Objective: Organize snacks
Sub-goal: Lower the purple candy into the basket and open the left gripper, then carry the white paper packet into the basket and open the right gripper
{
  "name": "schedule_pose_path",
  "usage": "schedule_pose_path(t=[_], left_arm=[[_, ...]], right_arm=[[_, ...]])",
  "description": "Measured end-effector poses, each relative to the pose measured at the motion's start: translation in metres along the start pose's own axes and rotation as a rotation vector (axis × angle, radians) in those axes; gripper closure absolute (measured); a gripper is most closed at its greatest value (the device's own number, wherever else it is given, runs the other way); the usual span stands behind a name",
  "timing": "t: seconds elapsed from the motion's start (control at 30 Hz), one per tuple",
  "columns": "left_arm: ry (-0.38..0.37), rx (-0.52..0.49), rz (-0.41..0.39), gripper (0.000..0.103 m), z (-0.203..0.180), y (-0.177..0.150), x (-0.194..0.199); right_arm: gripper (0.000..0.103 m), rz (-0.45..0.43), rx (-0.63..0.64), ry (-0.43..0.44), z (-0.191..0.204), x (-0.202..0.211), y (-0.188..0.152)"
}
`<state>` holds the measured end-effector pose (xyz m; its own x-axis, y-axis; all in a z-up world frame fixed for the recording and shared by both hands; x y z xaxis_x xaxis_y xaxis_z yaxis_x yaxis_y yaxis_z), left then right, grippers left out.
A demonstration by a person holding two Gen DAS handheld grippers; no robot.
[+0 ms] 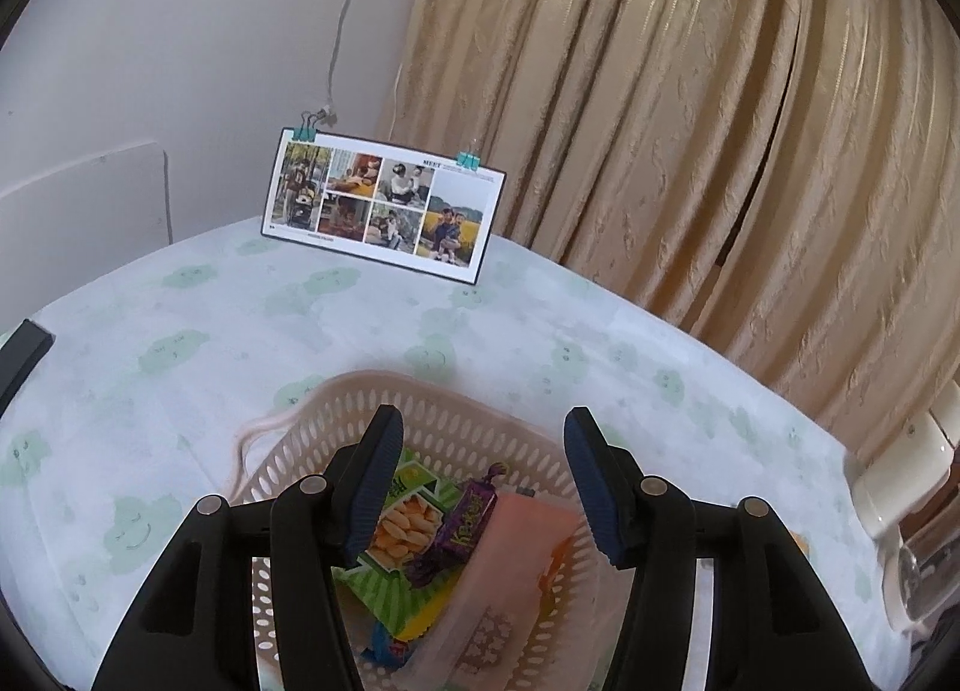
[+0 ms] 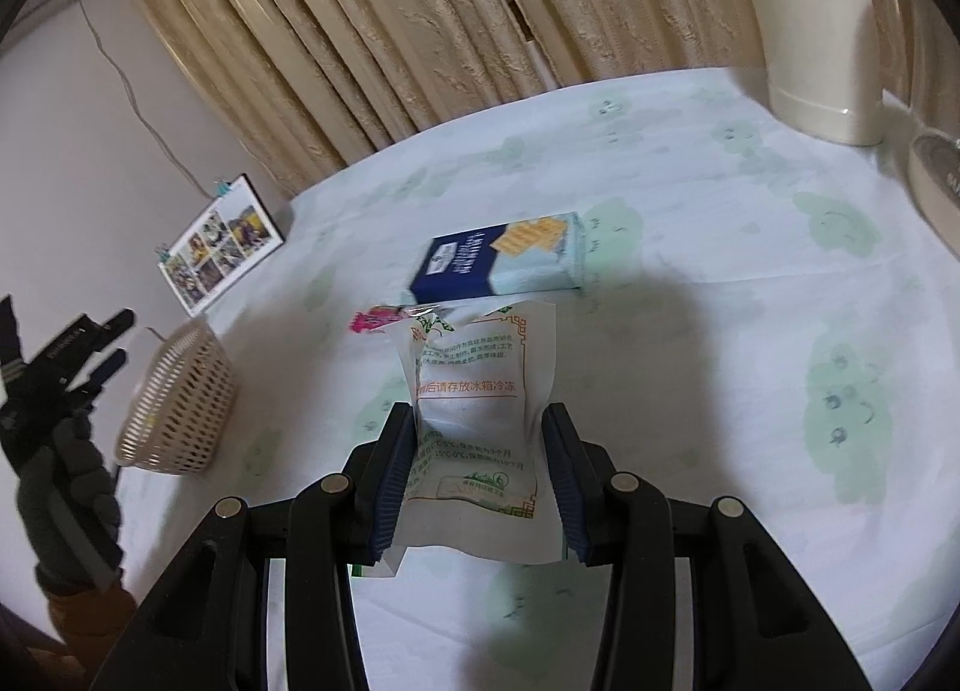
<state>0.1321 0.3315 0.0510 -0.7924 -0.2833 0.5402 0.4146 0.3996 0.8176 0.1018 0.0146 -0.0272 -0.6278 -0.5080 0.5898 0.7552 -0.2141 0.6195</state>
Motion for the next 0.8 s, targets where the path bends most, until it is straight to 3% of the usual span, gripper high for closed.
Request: schedule_pose_path(t=[0.47, 0.8], left_arm=[[-0.025, -0.033, -0.006, 0.046, -0.004, -0.002, 0.005], [-0.026, 0.007, 0.001, 0.046, 0.01, 0.001, 0.005]], right_arm=[[0.062, -0.023, -0.032, 0.087, 0.017, 0.006, -0.003], [0.061, -0.02, 0.019, 0.211, 0.08, -0.004, 0.008]])
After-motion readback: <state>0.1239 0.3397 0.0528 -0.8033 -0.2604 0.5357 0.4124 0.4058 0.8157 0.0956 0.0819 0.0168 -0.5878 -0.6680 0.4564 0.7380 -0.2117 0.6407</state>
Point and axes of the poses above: each gripper's, at about its wrist camera, not at the fingertips, and x roughly against the way its jaws point, z to its left, y to its top, the point moved 8 cm from there along -x, roughly the way its jaws point, and after that the axes turned 8 degrees about y, right-handed, at the moved point
